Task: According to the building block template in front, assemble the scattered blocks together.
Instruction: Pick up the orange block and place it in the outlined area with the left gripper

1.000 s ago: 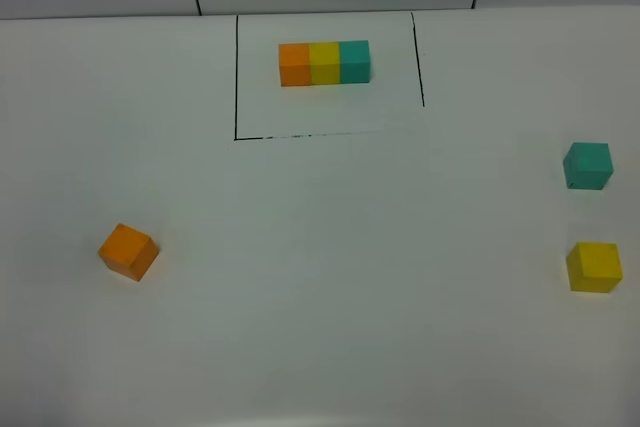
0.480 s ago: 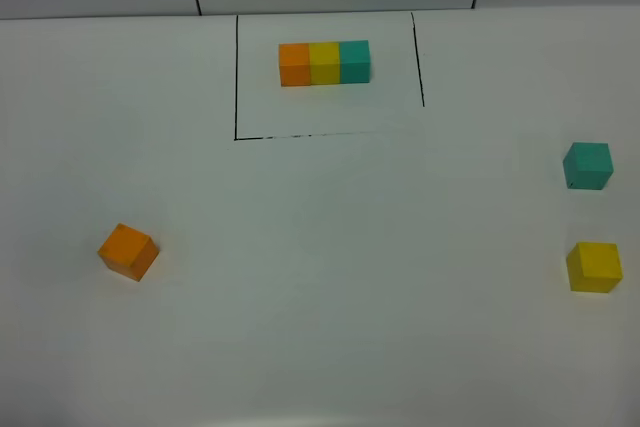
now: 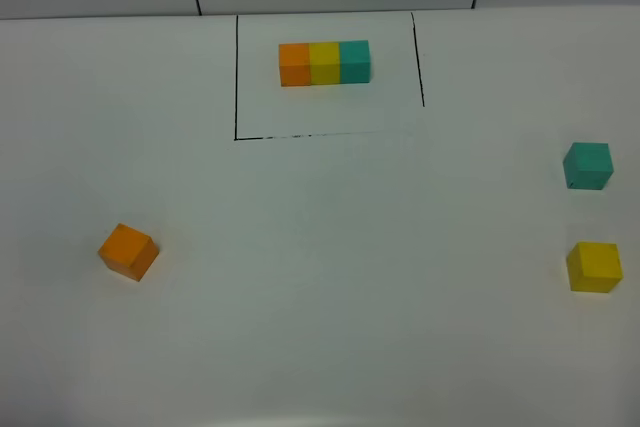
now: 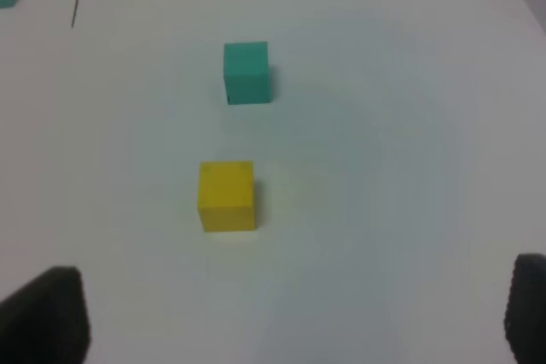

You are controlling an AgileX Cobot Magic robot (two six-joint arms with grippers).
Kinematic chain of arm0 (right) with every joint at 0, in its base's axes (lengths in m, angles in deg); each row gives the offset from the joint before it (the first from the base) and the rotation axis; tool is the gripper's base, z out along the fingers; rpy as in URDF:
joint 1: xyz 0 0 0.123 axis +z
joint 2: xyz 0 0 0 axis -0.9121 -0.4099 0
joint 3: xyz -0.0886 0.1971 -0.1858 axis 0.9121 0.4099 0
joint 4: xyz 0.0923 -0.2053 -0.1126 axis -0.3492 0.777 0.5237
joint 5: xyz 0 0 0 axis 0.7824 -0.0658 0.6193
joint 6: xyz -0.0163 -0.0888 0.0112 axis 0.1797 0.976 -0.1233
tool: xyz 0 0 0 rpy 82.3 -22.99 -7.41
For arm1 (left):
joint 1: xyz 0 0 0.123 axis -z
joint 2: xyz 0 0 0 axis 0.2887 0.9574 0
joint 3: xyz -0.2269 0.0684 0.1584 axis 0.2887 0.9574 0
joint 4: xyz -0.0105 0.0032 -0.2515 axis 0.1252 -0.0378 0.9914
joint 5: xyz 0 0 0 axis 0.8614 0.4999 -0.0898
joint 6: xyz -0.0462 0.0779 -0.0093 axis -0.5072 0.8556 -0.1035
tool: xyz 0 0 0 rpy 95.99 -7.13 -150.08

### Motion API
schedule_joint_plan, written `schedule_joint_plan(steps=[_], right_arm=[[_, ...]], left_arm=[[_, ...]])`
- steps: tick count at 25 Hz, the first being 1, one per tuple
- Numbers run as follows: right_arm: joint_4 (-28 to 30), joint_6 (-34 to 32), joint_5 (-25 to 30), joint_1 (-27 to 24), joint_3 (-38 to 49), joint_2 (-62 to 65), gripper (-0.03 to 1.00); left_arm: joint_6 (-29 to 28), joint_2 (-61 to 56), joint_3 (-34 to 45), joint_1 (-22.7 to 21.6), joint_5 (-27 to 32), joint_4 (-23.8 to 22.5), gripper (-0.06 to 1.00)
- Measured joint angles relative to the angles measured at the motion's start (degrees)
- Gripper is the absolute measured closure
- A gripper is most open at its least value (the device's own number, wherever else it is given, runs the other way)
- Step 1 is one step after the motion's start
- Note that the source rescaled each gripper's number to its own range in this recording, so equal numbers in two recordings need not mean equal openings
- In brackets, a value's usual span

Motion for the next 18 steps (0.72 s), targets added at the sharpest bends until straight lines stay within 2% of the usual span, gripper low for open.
schedule_joint_plan(steps=[8,12,18], right_arm=[[0.0,0.0,0.0,0.0,0.0,0.0,-0.02],[0.0,0.0,0.0,0.0,0.0,0.0,-0.02],[0.0,0.0,0.0,0.0,0.0,0.0,0.0]], left_arm=[[0.2,14.8,-2.2,0.0,-7.8,-1.1,-0.06],[1.0,27.0,-5.8,0.0,-7.9,-1.0,-0.06],[1.1,46.6,-13.6,0.0,-4.2,-0.1,-0.06]])
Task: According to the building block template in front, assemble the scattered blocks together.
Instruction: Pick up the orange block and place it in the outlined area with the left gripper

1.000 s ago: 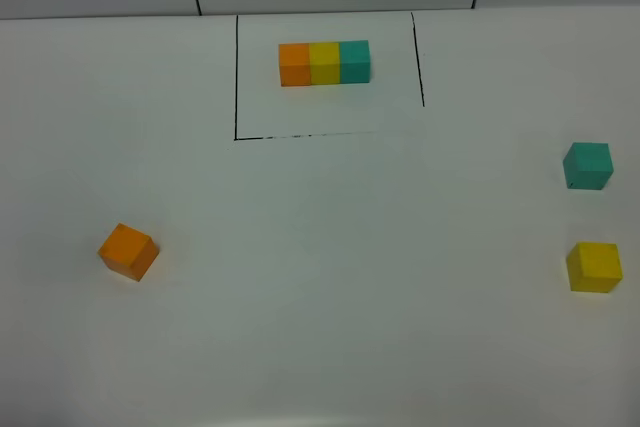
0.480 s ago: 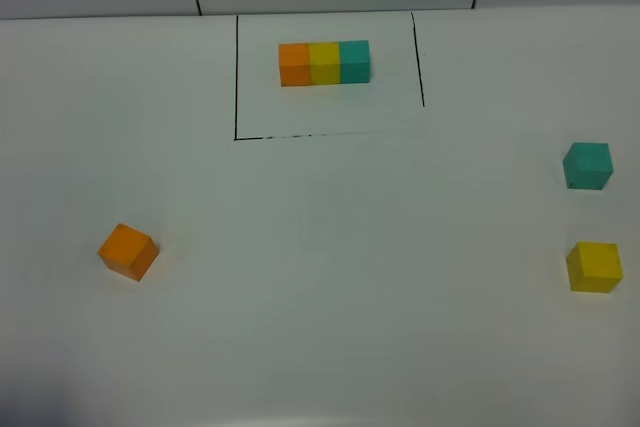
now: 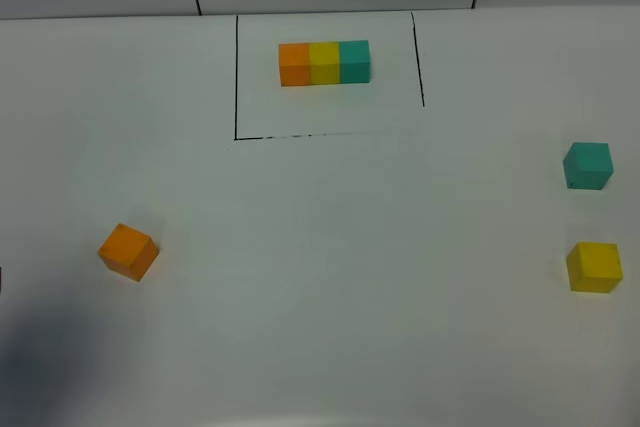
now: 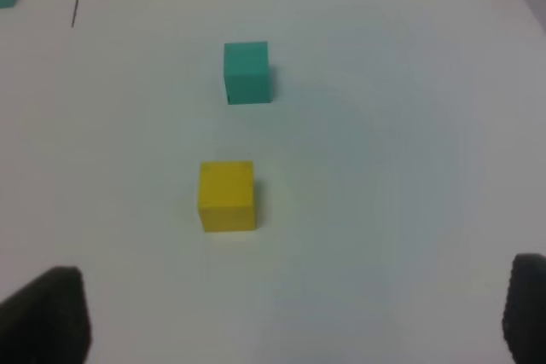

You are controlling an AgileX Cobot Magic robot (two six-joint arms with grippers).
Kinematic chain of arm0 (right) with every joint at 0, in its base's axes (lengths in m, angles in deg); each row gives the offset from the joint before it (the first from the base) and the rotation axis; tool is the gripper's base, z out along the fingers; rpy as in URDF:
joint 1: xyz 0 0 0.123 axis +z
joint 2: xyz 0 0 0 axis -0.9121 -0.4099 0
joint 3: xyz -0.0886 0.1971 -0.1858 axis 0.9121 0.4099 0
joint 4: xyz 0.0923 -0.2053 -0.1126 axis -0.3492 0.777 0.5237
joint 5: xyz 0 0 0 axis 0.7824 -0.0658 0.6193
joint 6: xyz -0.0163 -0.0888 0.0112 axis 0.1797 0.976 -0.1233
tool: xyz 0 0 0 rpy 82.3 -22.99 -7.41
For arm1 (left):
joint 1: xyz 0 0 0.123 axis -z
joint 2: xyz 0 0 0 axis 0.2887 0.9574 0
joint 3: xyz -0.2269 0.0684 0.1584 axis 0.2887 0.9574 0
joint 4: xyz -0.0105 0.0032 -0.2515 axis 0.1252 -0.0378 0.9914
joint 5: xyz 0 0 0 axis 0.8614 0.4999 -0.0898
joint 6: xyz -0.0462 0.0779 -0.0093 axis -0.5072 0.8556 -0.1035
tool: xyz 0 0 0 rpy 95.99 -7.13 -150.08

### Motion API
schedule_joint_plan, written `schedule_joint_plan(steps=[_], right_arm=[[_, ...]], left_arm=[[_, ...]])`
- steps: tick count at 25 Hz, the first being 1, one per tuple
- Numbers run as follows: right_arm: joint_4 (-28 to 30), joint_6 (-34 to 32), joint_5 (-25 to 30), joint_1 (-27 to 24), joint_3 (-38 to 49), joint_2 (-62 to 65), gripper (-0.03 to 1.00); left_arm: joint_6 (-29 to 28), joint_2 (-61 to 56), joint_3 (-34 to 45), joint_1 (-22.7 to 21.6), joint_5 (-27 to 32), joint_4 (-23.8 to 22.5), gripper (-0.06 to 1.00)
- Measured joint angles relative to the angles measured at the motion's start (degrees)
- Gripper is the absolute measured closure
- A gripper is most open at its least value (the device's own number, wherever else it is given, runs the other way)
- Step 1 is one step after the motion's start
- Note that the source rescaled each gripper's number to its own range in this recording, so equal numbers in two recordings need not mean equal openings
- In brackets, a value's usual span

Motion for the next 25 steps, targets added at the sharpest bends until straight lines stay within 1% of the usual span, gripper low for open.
schedule_joint_plan(steps=[3,8,10,13,16,17,19,22,25], right_arm=[[0.0,0.0,0.0,0.0,0.0,0.0,0.01],[0.0,0.0,0.0,0.0,0.0,0.0,0.01],[0.0,0.0,0.0,0.0,0.0,0.0,0.01],[0.0,0.0,0.0,0.0,0.0,0.0,0.01],[0.0,0.0,0.0,0.0,0.0,0.0,0.01],[0.0,0.0,0.0,0.0,0.0,0.0,0.01],[0.0,0.0,0.0,0.0,0.0,0.0,0.01],[0.0,0.0,0.0,0.0,0.0,0.0,0.02],[0.0,0.0,0.0,0.0,0.0,0.0,0.02]], left_arm=[[0.0,8.7,-2.6,0.0,-0.3,0.1,-0.06],[0.1,20.9,-3.5,0.4,-4.3,0.0,-0.06],[0.7,24.7,-3.5,2.1,-6.8,-0.1,-0.06],[2.5,30.1,-3.9,6.2,-10.5,-0.6,-0.06],[2.6,35.7,-6.1,9.5,-11.8,-3.7,-0.06],[2.3,37.2,-7.0,10.0,-11.8,-5.1,-0.06],[2.0,40.8,-8.6,10.3,-12.0,-6.2,-0.06],[2.4,45.4,-11.4,10.5,-12.5,-6.4,-0.06],[5.0,49.2,-13.4,11.6,-12.9,-5.5,-0.06]])
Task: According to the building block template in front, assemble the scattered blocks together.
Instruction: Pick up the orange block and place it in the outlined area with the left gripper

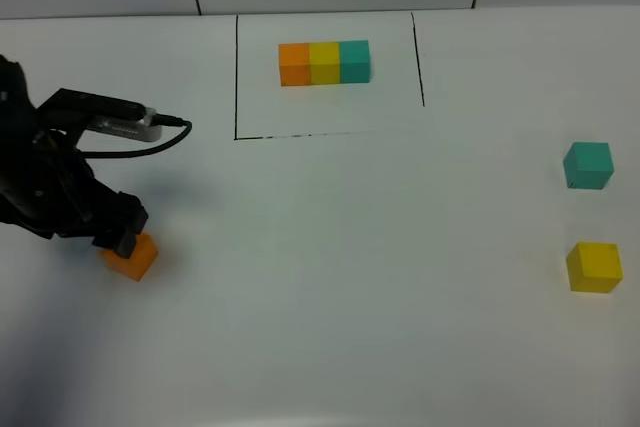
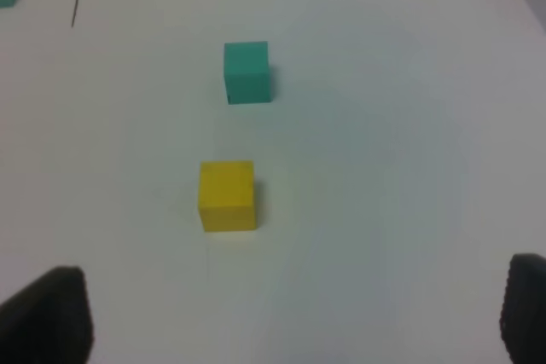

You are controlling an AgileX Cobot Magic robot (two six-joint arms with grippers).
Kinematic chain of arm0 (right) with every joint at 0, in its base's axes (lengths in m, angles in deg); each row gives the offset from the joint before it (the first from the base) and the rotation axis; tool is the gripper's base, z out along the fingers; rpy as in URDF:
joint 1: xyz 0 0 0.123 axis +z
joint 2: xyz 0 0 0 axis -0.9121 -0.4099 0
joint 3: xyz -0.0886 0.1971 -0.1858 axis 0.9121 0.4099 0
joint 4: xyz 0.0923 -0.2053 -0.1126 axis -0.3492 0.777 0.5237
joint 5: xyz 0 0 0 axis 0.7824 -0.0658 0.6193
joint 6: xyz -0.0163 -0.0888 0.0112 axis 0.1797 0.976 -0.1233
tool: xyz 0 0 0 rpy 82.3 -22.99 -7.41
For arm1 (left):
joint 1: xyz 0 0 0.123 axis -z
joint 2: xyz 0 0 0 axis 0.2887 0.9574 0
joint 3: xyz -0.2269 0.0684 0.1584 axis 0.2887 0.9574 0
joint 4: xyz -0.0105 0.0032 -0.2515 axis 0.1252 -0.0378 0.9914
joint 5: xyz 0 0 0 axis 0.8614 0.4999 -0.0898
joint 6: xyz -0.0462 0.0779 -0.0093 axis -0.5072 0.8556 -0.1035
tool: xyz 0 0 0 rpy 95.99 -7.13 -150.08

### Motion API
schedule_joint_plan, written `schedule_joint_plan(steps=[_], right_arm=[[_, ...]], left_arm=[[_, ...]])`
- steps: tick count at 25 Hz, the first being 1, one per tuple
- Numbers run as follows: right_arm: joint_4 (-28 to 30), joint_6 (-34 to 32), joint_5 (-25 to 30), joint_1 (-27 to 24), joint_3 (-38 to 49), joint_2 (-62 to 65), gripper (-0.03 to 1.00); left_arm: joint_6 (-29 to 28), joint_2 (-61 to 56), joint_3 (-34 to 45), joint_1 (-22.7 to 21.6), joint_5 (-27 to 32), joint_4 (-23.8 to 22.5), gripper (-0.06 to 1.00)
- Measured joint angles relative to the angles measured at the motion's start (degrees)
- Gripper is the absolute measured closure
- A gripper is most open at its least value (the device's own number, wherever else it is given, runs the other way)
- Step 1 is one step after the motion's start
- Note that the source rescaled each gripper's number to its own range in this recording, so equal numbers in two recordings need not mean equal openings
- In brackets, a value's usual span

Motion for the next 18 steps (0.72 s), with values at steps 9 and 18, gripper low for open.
schedule_joint_plan(steps=[9,18], right_arm=[[0.0,0.0,0.0,0.0,0.0,0.0,0.04],[0.0,-0.1,0.0,0.0,0.0,0.0,0.06]], left_arm=[[2.5,7.7,-0.9,2.0,-4.9,1.0,-0.06],[2.2,9.8,-0.9,2.3,-6.4,1.1,0.33]])
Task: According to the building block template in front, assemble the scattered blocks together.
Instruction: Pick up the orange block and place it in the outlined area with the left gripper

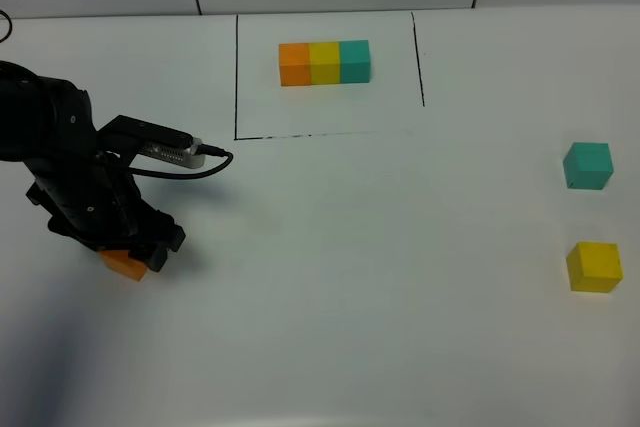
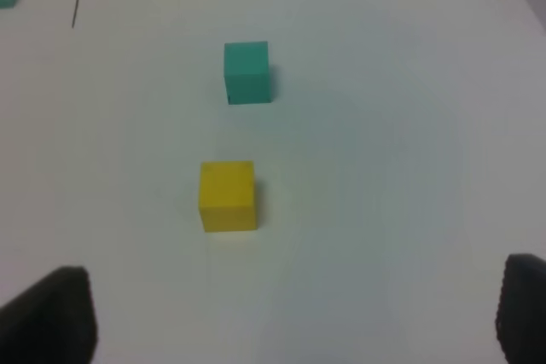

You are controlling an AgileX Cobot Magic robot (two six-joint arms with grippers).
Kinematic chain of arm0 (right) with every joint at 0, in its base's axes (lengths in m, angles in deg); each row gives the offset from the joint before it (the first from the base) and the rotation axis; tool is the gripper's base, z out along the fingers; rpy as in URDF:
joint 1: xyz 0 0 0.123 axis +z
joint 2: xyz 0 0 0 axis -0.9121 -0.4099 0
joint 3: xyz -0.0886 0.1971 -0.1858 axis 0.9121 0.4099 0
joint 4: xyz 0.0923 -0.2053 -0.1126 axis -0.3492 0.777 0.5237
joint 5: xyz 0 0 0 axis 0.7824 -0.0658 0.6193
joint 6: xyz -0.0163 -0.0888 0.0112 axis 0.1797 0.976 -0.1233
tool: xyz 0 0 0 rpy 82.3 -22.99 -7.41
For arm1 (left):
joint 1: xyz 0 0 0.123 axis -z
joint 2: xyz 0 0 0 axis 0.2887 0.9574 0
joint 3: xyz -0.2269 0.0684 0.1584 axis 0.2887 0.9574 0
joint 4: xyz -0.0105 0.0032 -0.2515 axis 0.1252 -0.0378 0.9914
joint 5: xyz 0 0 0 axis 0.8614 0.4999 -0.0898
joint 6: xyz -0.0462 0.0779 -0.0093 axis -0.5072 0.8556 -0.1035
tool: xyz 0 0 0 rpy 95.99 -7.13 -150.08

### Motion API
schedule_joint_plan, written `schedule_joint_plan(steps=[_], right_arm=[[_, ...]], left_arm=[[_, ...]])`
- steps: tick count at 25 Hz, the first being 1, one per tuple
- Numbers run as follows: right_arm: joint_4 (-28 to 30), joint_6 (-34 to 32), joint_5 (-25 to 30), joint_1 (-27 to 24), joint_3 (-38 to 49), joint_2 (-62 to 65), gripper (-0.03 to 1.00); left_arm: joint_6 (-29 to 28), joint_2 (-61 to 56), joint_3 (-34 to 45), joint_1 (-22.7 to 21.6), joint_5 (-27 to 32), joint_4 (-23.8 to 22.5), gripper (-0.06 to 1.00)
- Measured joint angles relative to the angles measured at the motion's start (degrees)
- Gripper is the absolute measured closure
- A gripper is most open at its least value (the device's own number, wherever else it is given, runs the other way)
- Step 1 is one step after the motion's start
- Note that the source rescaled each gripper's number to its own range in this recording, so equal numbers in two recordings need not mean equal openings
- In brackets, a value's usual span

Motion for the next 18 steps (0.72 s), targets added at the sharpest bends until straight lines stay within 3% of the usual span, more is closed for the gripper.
schedule_joint_plan(steps=[3,12,18], right_arm=[[0.0,0.0,0.0,0.0,0.0,0.0,0.07],[0.0,0.0,0.0,0.0,0.0,0.0,0.11],[0.0,0.0,0.0,0.0,0.0,0.0,0.12]], left_arm=[[-0.1,0.0,0.0,0.0,0.1,0.0,0.93],[-0.4,0.0,-2.4,0.2,2.0,-0.3,0.94],[13.4,0.3,-8.4,3.9,6.0,-4.3,0.94]])
